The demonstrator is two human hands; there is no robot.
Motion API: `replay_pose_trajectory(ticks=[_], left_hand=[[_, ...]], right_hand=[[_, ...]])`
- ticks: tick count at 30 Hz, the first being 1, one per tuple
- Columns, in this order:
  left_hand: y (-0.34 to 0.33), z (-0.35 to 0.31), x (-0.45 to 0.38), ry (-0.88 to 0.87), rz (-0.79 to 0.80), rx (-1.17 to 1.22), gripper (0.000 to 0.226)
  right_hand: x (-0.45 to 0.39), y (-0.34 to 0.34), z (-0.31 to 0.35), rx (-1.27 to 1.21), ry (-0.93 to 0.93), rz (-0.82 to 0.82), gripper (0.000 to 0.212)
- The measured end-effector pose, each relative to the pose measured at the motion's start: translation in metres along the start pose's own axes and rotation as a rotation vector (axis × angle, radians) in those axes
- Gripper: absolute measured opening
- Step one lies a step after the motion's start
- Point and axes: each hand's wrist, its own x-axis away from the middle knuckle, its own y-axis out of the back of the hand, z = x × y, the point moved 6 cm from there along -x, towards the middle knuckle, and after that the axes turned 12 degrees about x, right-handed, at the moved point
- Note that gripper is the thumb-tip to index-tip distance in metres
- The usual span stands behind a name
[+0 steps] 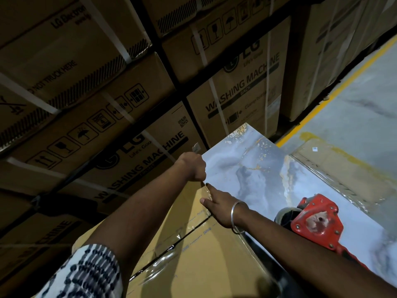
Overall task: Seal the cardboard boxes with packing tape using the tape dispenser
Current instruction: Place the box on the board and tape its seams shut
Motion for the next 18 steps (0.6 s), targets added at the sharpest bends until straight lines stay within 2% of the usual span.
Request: replay_pose_trajectory(ticks=[5,11,18], left_hand=[[-0.011,-0.002,0.007,0.023,0.001,-0.023,0.025],[-0.022,-0.003,0.005,0.048,0.008,-0.060,0.032],[-0.014,-0.010,0.007,0.077,-0.006,0.101,0.031]], right_hand=[[0.002,-0.004,-0.002,0.033,0.008,0.041,0.066],[0.004,-0.010,-0.002,0.123,-0.060,0.040,0.079],[0.004,-0.015,-0.004,0.206,-0.090,0.020,0.075]])
